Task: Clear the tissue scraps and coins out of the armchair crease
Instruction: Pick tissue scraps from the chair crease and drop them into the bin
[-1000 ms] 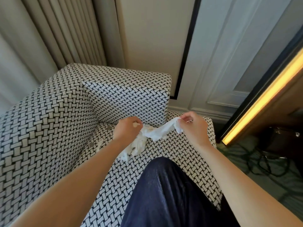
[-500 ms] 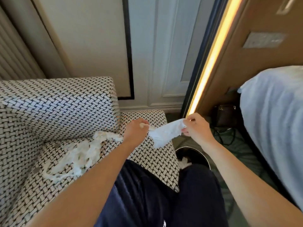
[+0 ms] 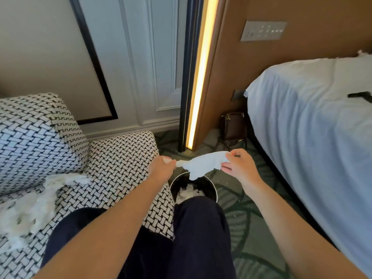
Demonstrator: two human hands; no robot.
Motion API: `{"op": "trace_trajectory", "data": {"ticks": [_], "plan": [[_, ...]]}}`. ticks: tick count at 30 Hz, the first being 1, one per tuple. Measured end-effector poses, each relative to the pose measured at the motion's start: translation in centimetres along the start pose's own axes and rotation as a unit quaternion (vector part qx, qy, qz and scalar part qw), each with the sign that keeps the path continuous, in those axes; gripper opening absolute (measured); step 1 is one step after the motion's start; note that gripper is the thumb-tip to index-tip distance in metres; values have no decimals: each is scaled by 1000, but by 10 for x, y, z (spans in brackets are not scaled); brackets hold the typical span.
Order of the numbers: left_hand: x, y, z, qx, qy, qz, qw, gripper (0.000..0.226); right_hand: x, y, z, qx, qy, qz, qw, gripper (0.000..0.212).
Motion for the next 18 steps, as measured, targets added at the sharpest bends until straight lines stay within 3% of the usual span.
{"op": "trace_trajectory", "data": {"ticks": [2,5,7,12,18], "plan": [[16,1,-1,-23,1,-43,999,10,-9,4,8,13,13,4,1000,3],[44,-6,-3,-100,-43,-133,985,55,-21,12,20,34,25,7,999,10],[57,-10,-2,-135,-61,-162,976,64,-26,15,30,51,29,7,998,16],[69,-16,-7,-158,-17,-190,969,56,-29,19,46,97,64,-5,993,17],[66,-18,-14,-151,21,-200,968,49,-21,26,50,91,37,-12,995,17]]}}
Point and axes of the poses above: each hand's wrist, its own y-axis towards the middle knuckle, its own x-axis out of the palm, z = x × y, the point moved 7 cm from there along y, towards the middle knuckle, and after that the axes turned 5 degrees about z, right-handed, at the moved point
